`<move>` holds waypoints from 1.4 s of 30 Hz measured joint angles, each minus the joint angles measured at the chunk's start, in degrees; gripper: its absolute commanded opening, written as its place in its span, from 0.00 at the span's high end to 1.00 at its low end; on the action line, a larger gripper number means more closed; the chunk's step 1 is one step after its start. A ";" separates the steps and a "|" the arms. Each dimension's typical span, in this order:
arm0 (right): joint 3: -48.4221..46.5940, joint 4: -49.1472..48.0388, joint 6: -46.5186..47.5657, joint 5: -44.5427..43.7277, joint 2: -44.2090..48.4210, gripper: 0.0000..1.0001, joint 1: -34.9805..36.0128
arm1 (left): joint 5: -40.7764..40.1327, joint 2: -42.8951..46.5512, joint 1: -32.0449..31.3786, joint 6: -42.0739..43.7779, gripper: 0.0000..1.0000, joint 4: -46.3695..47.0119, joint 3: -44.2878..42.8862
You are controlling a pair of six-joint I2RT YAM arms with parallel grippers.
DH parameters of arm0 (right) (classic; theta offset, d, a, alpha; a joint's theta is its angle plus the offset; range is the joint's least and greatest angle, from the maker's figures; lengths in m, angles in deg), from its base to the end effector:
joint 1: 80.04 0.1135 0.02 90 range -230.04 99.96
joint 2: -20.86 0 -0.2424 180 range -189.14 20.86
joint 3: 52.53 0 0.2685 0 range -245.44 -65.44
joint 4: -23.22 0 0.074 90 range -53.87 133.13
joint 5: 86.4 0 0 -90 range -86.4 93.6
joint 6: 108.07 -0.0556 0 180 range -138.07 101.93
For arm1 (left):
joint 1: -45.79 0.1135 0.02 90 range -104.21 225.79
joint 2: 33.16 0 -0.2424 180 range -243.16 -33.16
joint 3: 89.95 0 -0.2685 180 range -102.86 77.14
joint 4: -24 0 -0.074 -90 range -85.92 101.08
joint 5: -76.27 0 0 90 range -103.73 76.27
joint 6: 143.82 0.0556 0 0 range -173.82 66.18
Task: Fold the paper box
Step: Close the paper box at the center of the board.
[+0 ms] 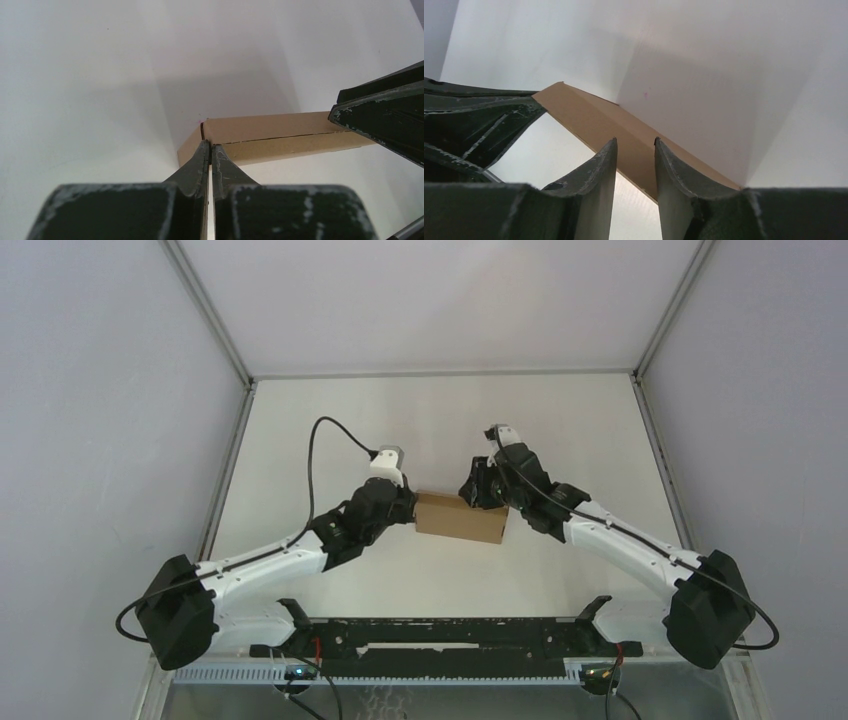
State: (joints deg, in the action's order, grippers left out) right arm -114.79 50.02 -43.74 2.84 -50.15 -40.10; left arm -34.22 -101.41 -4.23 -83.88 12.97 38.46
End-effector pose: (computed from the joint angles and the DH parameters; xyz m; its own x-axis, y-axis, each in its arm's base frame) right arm 0.2396 0.1997 0.2265 -0.6763 -0.0013 -0.7366 -0.3780 0.8589 0.3455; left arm 0.2071 -0.2166 0.2031 -0.5182 -0.1123 -0.8479 0.2993 0.9048 -0.3028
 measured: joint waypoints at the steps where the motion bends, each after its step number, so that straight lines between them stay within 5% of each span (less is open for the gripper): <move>1: 0.00 -0.28 0.00 0.24 0.15 0.57 0.02 | 0.04 -0.02 -0.02 0.00 0.96 0.07 0.00; 11: -0.09 -1.73 0.04 2.71 1.16 0.59 1.57 | 1.29 -0.09 -0.68 -0.59 0.66 0.66 0.00; 27: -0.17 -1.27 1.07 1.16 0.48 0.77 5.22 | 1.66 0.02 -1.09 -0.59 0.62 0.70 -0.02; 30: -0.52 -1.27 1.22 0.44 -0.09 0.77 5.33 | 1.86 0.02 -1.09 -0.59 0.53 0.70 -0.09; 42: -0.76 -1.29 1.75 -1.38 -0.61 0.78 6.36 | 3.52 1.09 -1.31 -0.63 0.53 -1.55 -0.74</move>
State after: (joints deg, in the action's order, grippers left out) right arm -115.55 48.73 -41.99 1.47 -50.76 -33.73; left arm -30.70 -100.32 -5.54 -84.52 11.42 37.72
